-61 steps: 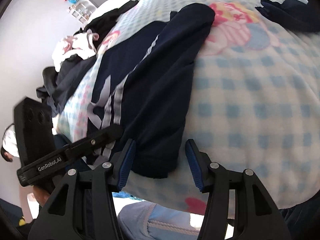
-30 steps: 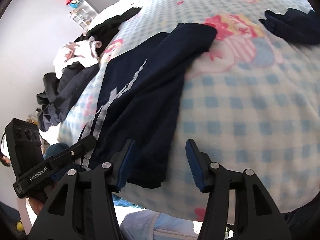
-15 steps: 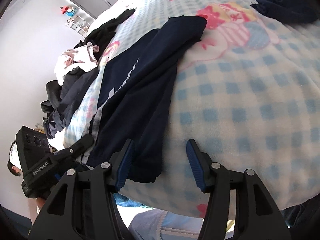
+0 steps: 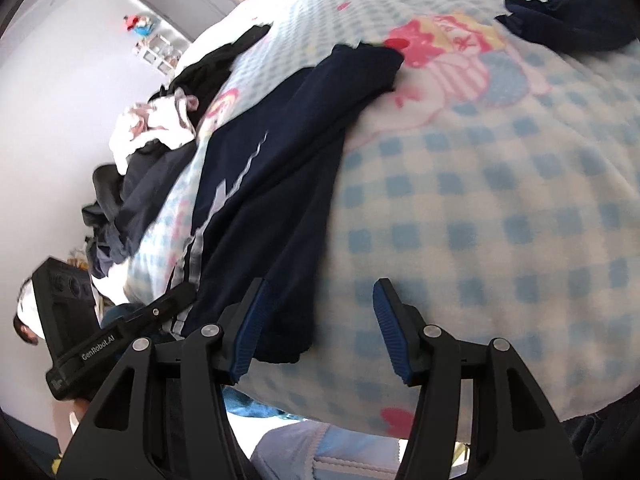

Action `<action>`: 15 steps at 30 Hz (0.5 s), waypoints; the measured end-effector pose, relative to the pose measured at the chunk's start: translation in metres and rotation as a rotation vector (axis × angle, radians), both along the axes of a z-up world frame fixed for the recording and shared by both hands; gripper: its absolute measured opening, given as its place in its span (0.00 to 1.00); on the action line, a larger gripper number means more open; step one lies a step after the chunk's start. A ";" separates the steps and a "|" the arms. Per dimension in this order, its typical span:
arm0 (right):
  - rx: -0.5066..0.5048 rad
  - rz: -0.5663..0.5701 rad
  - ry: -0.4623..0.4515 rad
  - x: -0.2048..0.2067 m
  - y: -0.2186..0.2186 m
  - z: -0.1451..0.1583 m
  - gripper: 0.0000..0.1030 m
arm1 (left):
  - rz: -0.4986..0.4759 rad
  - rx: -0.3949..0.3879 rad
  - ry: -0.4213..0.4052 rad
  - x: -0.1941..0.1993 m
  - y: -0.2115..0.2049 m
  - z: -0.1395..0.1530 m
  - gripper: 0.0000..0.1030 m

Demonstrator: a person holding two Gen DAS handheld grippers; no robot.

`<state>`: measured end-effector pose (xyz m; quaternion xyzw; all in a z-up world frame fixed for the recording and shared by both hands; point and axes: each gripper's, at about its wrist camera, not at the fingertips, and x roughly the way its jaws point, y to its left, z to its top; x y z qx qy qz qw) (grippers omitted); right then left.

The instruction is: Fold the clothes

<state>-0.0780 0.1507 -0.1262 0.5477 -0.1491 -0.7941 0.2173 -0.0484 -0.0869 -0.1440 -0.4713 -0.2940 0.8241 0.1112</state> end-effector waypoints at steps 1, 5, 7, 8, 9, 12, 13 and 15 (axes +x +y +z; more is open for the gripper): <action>0.026 0.007 -0.005 0.000 -0.003 -0.003 0.54 | 0.003 -0.007 -0.005 0.000 -0.001 -0.001 0.15; 0.018 -0.016 -0.019 -0.001 0.003 -0.007 0.52 | 0.027 -0.030 0.001 0.004 -0.005 0.001 0.16; -0.072 -0.047 -0.027 -0.003 0.013 -0.006 0.53 | 0.046 0.010 0.030 0.007 -0.009 0.005 0.16; -0.116 -0.053 -0.028 -0.004 0.016 -0.005 0.53 | 0.058 0.054 0.063 0.009 -0.013 0.010 0.20; -0.140 -0.048 -0.027 -0.004 0.016 -0.003 0.54 | 0.064 0.068 0.086 0.010 -0.016 0.014 0.24; -0.112 -0.020 -0.009 -0.004 0.009 0.000 0.54 | 0.081 0.063 0.056 0.010 -0.019 0.011 0.31; -0.097 -0.011 -0.012 -0.004 0.006 -0.002 0.54 | 0.077 0.081 0.028 0.009 -0.019 0.005 0.31; -0.096 0.000 -0.034 -0.004 0.003 -0.007 0.54 | 0.060 0.087 0.007 0.009 -0.017 0.002 0.31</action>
